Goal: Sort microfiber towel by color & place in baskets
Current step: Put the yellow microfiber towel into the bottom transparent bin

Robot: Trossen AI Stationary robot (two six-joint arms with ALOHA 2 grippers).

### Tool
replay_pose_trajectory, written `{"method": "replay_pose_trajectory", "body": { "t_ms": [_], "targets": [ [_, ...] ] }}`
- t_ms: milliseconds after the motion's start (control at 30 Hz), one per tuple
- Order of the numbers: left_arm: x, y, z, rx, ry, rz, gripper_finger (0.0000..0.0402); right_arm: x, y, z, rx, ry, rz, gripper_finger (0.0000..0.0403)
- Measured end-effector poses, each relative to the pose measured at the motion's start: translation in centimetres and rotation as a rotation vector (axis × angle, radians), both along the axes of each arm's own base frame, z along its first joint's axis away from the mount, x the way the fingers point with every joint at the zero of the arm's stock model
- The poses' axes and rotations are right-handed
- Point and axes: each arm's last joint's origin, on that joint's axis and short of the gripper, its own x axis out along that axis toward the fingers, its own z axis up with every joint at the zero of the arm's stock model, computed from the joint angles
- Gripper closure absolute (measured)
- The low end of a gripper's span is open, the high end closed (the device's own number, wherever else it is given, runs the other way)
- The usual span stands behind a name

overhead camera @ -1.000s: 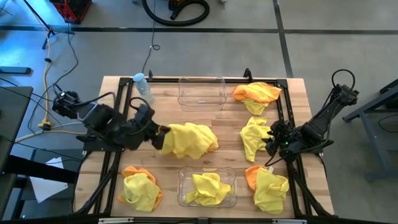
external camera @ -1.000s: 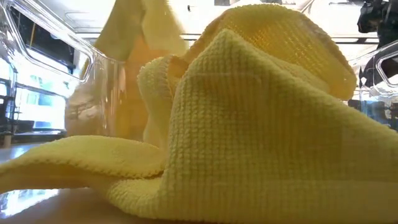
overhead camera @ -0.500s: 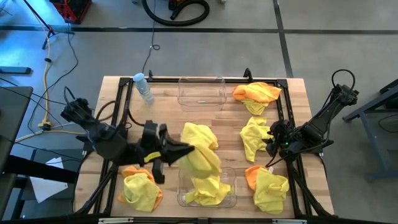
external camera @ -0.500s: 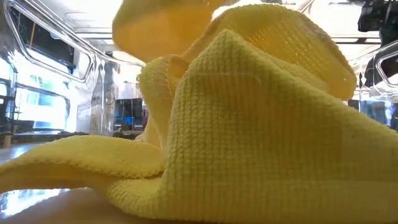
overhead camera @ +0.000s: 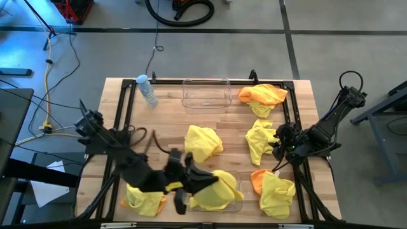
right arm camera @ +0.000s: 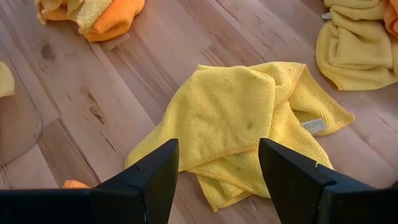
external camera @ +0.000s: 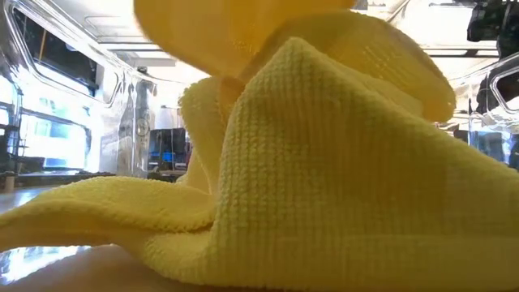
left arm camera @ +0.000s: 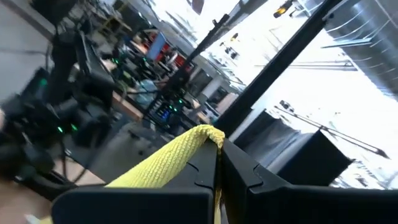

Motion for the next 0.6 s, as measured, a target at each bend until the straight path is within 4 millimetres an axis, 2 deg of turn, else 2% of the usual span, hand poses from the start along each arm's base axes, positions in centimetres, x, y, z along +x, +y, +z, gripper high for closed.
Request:
{"method": "replay_pose_trajectory", "body": {
  "t_ms": [333,600],
  "targets": [
    [4.3,-0.2,-3.4,0.002,-0.046,-0.118,0.0401,0.0,0.1,0.0,0.019,0.007,0.005,0.0187],
    [4.5,0.2,-7.2,0.083,0.336,-0.035,0.0401,0.2,0.3,0.0,0.04,-0.008,0.006,0.0187]
  ]
}}
